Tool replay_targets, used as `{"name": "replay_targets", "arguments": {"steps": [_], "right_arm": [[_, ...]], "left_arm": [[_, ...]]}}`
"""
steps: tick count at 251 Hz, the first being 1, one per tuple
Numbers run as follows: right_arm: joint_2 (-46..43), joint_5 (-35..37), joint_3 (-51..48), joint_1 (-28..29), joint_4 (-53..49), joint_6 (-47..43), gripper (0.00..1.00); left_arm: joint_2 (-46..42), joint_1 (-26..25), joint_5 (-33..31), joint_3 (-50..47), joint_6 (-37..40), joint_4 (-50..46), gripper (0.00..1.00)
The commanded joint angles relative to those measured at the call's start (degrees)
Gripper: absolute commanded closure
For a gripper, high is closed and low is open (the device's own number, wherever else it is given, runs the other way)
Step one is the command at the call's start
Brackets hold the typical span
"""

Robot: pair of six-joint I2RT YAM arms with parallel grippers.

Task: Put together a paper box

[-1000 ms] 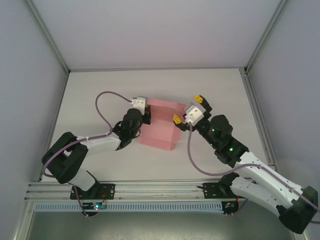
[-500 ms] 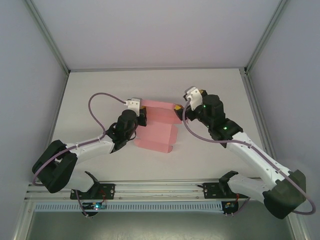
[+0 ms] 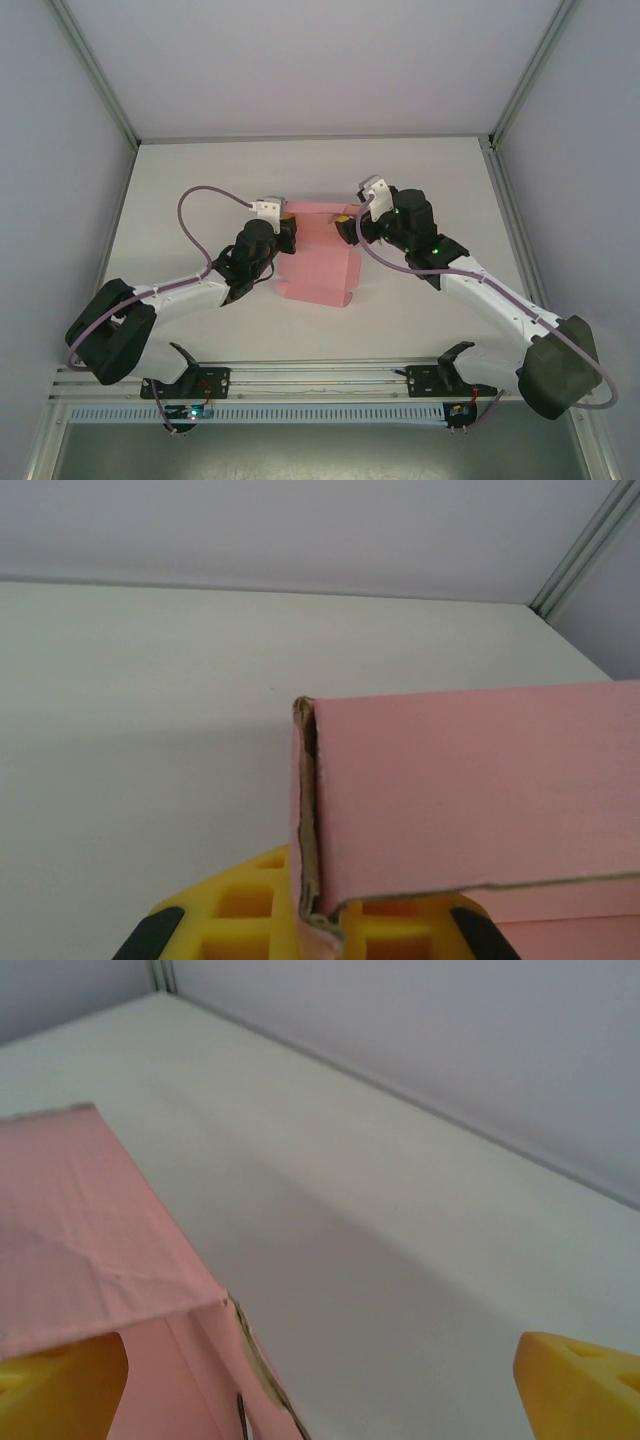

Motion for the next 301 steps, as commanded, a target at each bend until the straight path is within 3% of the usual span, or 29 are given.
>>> {"name": "replay_targets", "arguments": {"steps": [1,33,77,142,183,244,301], "right_arm": [[-0.84,0.24,-2.69,0.59,12.14,5.87,0.02],[-5.52,3.87,-5.43,0.48,10.41,5.03,0.02],[-12.13,8.41,-6.02,-1.46,-3.18,2.8,0.02],[-8.27,3.96,-3.04,-5.08,-16.97,2.29,0.02],[-6.46,1.18,-3.9,-5.13,-14.07,1.86,0.02],[-10.44,3.7,-4.94,-6.22,-18.09,1.94,0.02],[-10.45,0.18,-9.19,-6.6,-11.51,3.4,0.02]], "left_arm": [[0.83,0.37,2.17,0.29,-2.93,3.04,1.0],[-0.13,0.51,0.11,0.81,-4.69,1.89,1.0],[-3.23,2.33,0.18,0.5,-6.1,-0.11,1.0],[-6.51,3.3,-1.18,2.05,-3.54,-4.64,1.0],[-6.98,3.36,-1.52,2.36,-3.14,-5.56,1.0],[-6.66,3.81,-5.08,1.96,-2.38,-6.43,1.0],[-6.44,4.1,-1.93,2.44,-2.49,-5.74,1.0]]}}
